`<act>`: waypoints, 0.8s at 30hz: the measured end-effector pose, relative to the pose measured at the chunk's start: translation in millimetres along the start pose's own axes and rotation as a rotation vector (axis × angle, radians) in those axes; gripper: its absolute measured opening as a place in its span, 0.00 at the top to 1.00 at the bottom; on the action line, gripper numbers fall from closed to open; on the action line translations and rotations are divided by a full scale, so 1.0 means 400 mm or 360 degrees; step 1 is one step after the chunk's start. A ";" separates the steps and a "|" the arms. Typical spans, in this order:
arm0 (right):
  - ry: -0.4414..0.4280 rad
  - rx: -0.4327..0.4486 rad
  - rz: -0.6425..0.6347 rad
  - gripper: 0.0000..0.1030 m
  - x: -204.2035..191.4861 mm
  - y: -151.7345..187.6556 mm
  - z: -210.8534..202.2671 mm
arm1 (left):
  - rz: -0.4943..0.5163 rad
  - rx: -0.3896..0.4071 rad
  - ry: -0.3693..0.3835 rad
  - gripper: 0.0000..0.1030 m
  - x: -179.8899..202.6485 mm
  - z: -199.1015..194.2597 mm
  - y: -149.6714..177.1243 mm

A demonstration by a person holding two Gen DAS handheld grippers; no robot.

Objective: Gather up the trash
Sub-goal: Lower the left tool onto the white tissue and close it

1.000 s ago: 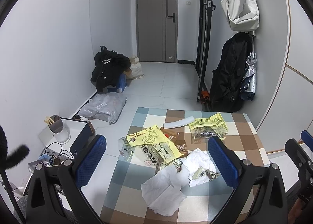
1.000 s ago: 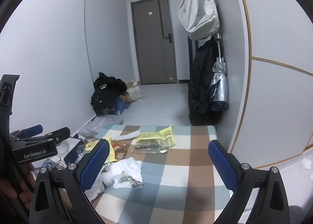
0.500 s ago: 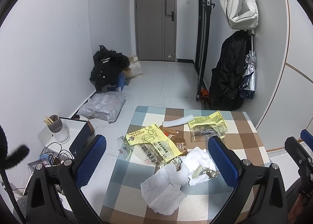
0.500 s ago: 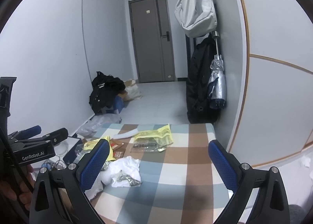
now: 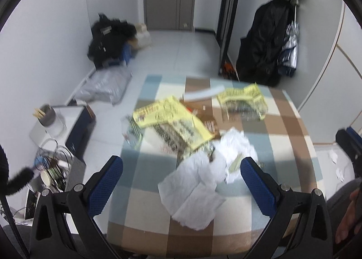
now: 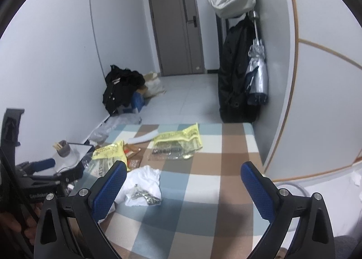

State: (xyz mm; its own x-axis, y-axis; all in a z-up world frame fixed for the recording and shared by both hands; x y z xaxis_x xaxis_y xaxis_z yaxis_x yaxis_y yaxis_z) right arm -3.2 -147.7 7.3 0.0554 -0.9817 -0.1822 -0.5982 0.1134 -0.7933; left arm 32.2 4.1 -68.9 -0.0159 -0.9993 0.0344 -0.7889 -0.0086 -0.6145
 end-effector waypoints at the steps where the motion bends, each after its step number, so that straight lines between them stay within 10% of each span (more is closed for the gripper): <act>1: -0.0007 -0.0015 0.0008 0.01 0.002 0.000 0.009 | 0.0008 -0.0032 0.0014 0.01 -0.001 0.008 0.006; 21: -0.0087 -0.0175 0.0020 0.02 0.011 -0.012 0.091 | 0.0334 -0.0421 0.0129 0.25 0.015 0.103 0.096; 24: -0.0099 -0.0177 0.0009 0.02 0.005 -0.012 0.092 | 0.0374 -0.0465 0.0133 0.41 0.026 0.118 0.098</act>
State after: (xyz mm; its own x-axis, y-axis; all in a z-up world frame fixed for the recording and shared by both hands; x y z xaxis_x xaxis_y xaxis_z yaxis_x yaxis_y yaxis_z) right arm 29.2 -144.6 -10.7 0.0994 -0.9693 -0.2251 -0.6835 0.0979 -0.7234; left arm 30.2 -8.5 -130.0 -0.2578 -0.9662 -0.0095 -0.8995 0.2435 -0.3629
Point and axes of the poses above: each gripper's, at about its wrist camera, not at the fingertips, and z roughly the way its jaws point, x to its right, y to its underside, the point moved 1 cm from there along z, roughly the way its jaws point, and after that the axes turned 2 degrees about -y, right-handed, at the moved point
